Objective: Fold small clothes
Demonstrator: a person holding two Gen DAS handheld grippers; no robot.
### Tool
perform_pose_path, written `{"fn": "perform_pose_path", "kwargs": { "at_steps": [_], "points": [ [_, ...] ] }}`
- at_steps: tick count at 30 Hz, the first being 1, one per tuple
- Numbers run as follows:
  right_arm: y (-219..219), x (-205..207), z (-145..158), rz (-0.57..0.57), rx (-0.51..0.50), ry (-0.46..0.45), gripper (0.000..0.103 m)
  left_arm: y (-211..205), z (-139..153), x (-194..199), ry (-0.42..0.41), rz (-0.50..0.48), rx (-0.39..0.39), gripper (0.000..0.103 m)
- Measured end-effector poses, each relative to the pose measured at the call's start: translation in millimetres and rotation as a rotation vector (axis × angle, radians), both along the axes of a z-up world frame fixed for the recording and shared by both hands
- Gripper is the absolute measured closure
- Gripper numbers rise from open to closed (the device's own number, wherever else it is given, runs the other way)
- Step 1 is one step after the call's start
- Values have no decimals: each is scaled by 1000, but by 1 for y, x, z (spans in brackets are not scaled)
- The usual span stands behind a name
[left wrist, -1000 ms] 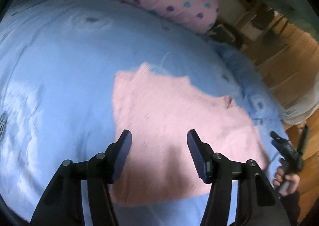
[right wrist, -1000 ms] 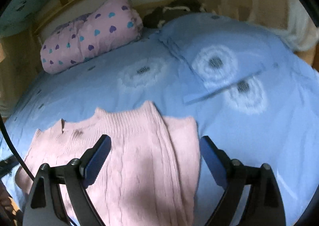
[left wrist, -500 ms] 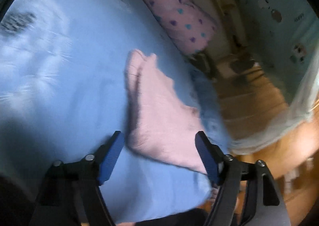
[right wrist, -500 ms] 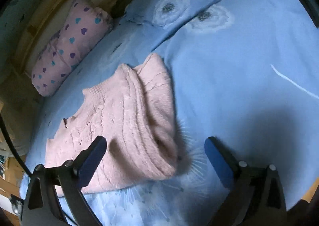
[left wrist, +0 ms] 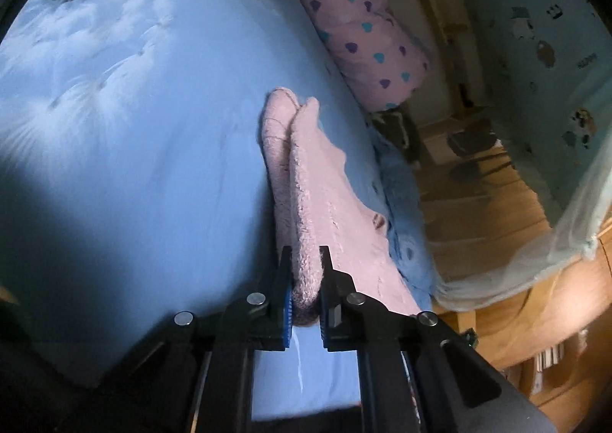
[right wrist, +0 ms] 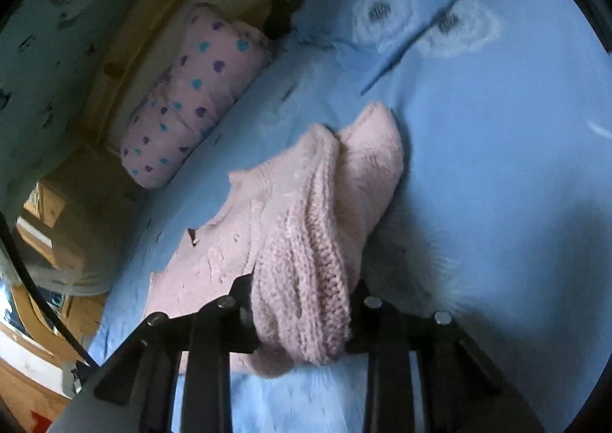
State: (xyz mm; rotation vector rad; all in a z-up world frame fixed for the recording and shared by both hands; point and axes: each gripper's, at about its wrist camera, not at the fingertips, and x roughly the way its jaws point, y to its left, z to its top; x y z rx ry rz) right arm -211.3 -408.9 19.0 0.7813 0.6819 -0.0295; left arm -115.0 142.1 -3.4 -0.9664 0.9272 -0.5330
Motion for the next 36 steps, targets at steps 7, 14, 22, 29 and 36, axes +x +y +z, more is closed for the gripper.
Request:
{"fn": "perform_pose_path", "kwargs": {
  "at_steps": [7, 14, 22, 29, 36],
  "points": [
    [4, -38, 9, 35, -48, 38, 74, 13, 7, -24, 4, -30, -14, 103],
    [1, -42, -1, -37, -184, 158, 44, 17, -9, -17, 97, -46, 47, 103],
    [-6, -44, 46, -160, -369, 136, 31, 25, 55, -31, -153, 176, 502, 78],
    [-12, 49, 71, -29, -173, 170, 31, -8, 54, 53, -158, -64, 315, 69],
    [-7, 126, 16, 76, -311, 340, 31, -42, 26, 102, -53, -125, 318, 69]
  ]
}}
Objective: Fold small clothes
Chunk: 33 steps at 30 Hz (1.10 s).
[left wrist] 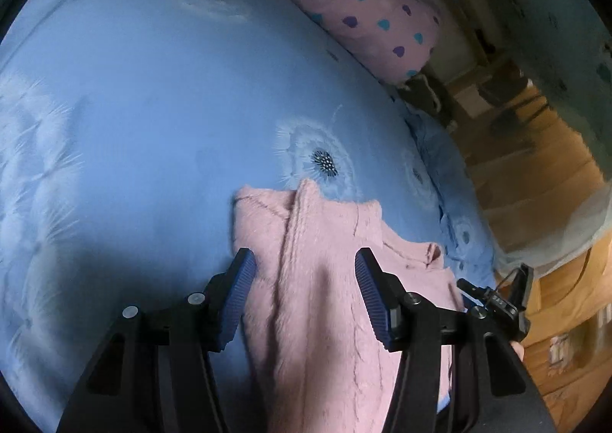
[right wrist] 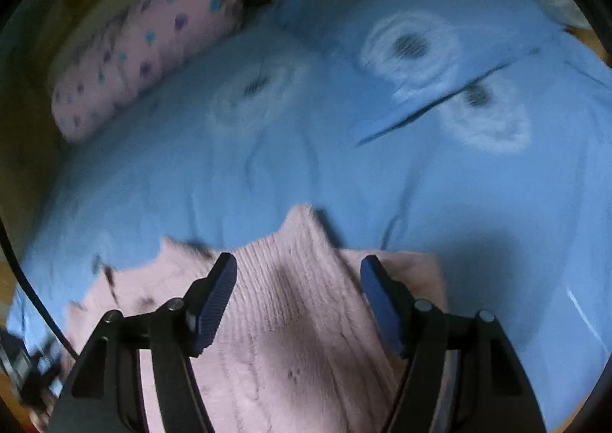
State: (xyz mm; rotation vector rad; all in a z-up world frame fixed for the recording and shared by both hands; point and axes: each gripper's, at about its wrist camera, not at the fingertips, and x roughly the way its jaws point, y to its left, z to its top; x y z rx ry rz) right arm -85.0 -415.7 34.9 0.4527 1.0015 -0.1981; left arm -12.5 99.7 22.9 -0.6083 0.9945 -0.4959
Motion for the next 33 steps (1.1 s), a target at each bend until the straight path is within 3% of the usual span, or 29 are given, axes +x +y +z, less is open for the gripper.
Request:
{"fn": "perform_pose_path", "kwargs": {
  "at_steps": [3, 4, 5, 6, 7, 8, 9, 12, 17, 24, 27, 29, 33],
  "points": [
    [11, 9, -13, 48, -98, 30, 31, -12, 1, 4, -18, -22, 60, 69],
    [13, 12, -14, 52, -111, 37, 31, -13, 1, 7, -8, -30, 72, 74],
    [15, 15, -12, 58, -119, 34, 32, -11, 1, 9, 1, -37, 79, 95],
    [14, 17, -9, 56, -130, 16, 43, -12, 2, 10, 5, -40, 87, 103],
    [12, 17, -7, 33, -138, 8, 56, -12, 1, 14, 19, -48, 88, 103],
    [6, 16, -7, 7, -119, 12, 88, -10, 2, 16, 22, -51, 70, 103],
    [1, 15, -6, -6, -67, -4, 90, -7, 5, 19, 10, -49, 24, 103],
    [-22, 1, 5, -74, 63, -96, 93, -4, 16, 20, -34, -23, -10, 103],
    [-46, -12, 15, -154, 171, -175, 93, -1, 22, 12, -82, 9, -24, 103],
    [-36, -6, 30, -85, 130, -237, 93, 13, 17, 4, -110, 67, -134, 103],
    [-28, -17, 45, -53, 87, -269, 93, 41, 18, -25, -235, 211, -297, 103],
    [-22, -23, 54, -34, 71, -293, 93, 56, 14, -32, -253, 271, -348, 103],
    [-20, -22, 60, -18, 82, -311, 93, 52, 15, 0, -145, 172, -284, 103]
  ]
}}
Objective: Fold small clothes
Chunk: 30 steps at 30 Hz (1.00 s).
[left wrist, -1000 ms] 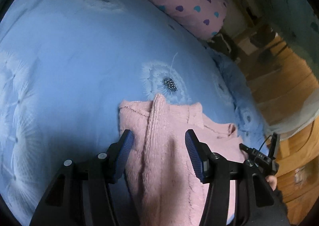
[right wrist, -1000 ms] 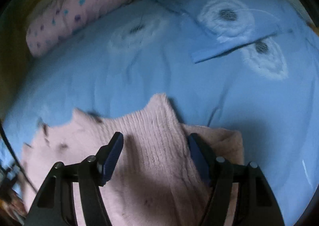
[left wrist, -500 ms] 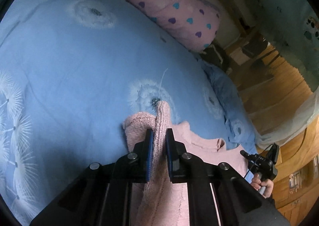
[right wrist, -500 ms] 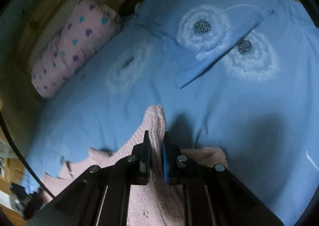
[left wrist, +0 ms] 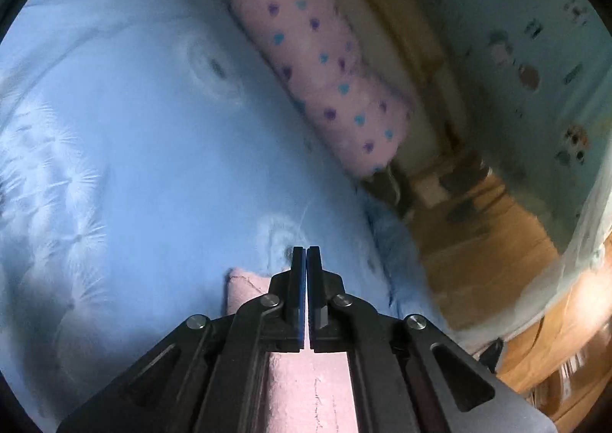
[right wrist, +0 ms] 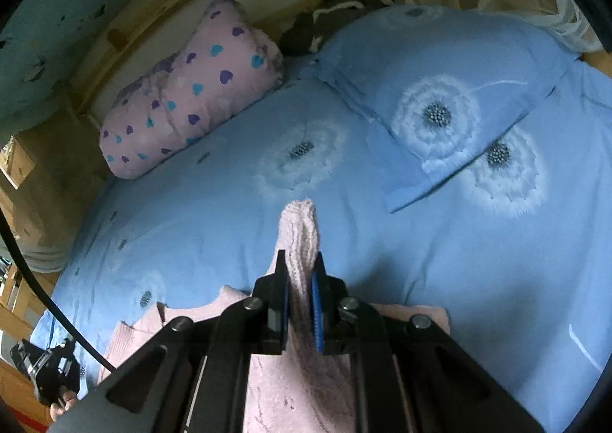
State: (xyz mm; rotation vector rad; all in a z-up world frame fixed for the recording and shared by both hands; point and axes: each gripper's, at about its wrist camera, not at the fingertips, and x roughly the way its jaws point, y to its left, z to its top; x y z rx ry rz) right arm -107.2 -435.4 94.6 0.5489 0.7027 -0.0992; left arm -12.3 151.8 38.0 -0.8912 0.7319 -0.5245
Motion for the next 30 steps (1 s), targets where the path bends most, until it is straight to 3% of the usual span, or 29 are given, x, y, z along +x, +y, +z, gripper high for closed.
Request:
{"fn": "perform_pose_path", "kwargs": {
  "at_steps": [2, 3, 5, 7, 9, 10, 13, 16, 21, 25, 28, 30],
  "points": [
    [-2, 3, -4, 2, 8, 20, 93, -16, 2, 19, 72, -95, 58, 102],
    [-2, 5, -7, 4, 14, 34, 93, -30, 3, 30, 109, -155, 117, 80],
    [-4, 8, -14, 3, 22, 60, 93, -59, 7, 46, 107, -254, 249, 73],
    [-6, 10, -19, -4, 31, 77, 93, -92, 3, 57, 149, -330, 437, 73],
    [-9, 9, -21, -9, 50, 79, 93, -112, -4, 61, 210, -330, 573, 103],
    [-9, 10, -22, -10, 49, 80, 93, -118, -3, 61, 204, -300, 611, 103],
    [-11, 10, -23, -6, 36, 80, 93, -110, 17, 49, 75, -219, 472, 103],
    [-13, 11, -23, 4, 26, 75, 93, -97, 35, 45, 9, -152, 389, 103],
    [-14, 9, -18, 4, 22, 59, 93, -89, 42, 57, -7, -102, 399, 103],
    [-14, 10, -8, 0, 49, 31, 93, -82, 35, 60, 5, -66, 432, 103],
    [-12, 22, -9, -16, 39, 59, 92, -78, 24, 68, 28, -48, 447, 103],
    [-14, 31, -17, -84, -17, 86, 86, -80, 15, 77, 45, -44, 469, 103]
  ]
}}
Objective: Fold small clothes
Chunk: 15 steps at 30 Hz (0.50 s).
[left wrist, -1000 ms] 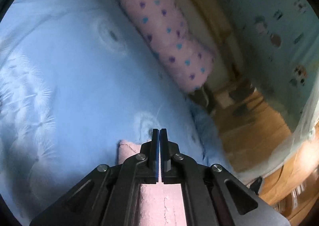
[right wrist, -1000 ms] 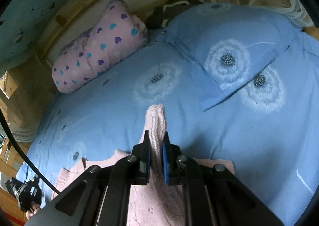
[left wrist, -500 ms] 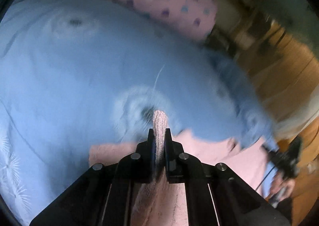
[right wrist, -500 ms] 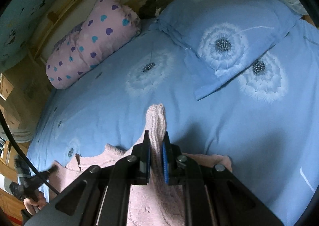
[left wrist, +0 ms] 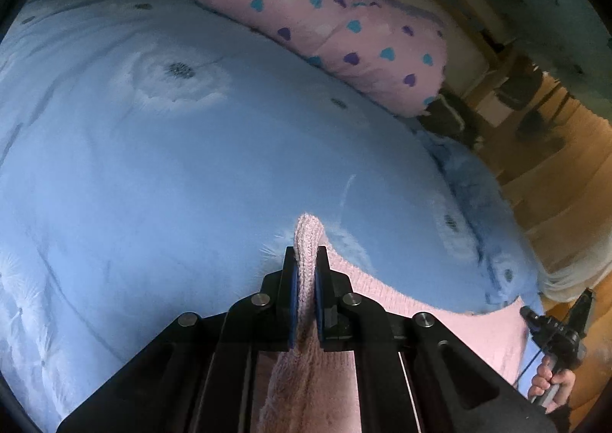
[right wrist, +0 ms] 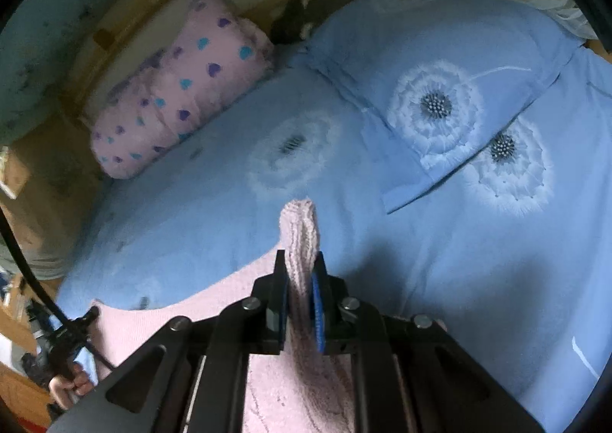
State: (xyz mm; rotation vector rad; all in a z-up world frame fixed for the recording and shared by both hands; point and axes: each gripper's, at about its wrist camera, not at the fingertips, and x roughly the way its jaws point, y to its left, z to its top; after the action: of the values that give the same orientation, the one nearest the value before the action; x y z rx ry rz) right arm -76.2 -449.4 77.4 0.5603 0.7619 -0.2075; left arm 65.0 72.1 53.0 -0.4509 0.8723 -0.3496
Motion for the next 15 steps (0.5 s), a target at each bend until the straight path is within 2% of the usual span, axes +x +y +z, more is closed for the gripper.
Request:
{"fn": "perform_pose_path", "kwargs": {
  "at_steps": [2, 3, 5, 7, 8, 9, 10, 11, 12, 13, 15],
  "points": [
    [-4, 10, -13, -108, -100, 59, 85, 1, -10, 12, 59, 7, -6, 103],
    [-7, 15, -25, -124, -78, 108, 83, 2, -17, 17, 99, -8, -44, 103],
    [-11, 11, -35, -102, 30, 109, 83, 3, -21, 23, 156, -16, -45, 103],
    [-7, 1, -32, -77, 21, 88, 73, 14, -20, 22, 167, 20, -63, 99],
    [-3, -5, -28, -67, -21, 81, 64, 19, -18, 18, 151, 30, -89, 86],
    [5, -14, -21, -37, -96, 70, 60, 25, -13, 10, 115, 36, -132, 75],
    [11, -20, -17, -11, -140, 63, 58, 30, -7, -1, 72, 35, -158, 72],
    [18, -27, -14, 12, -185, 58, 51, 33, -1, -12, 42, 31, -159, 70],
    [29, -38, -10, 32, -247, 55, 42, 35, 9, -33, -3, 18, -145, 70],
    [36, -47, -7, 42, -285, 47, 39, 34, 14, -45, -23, 5, -135, 70],
    [49, -64, -5, 53, -330, 27, 36, 24, 28, -83, -93, -78, -64, 71]
  ]
}}
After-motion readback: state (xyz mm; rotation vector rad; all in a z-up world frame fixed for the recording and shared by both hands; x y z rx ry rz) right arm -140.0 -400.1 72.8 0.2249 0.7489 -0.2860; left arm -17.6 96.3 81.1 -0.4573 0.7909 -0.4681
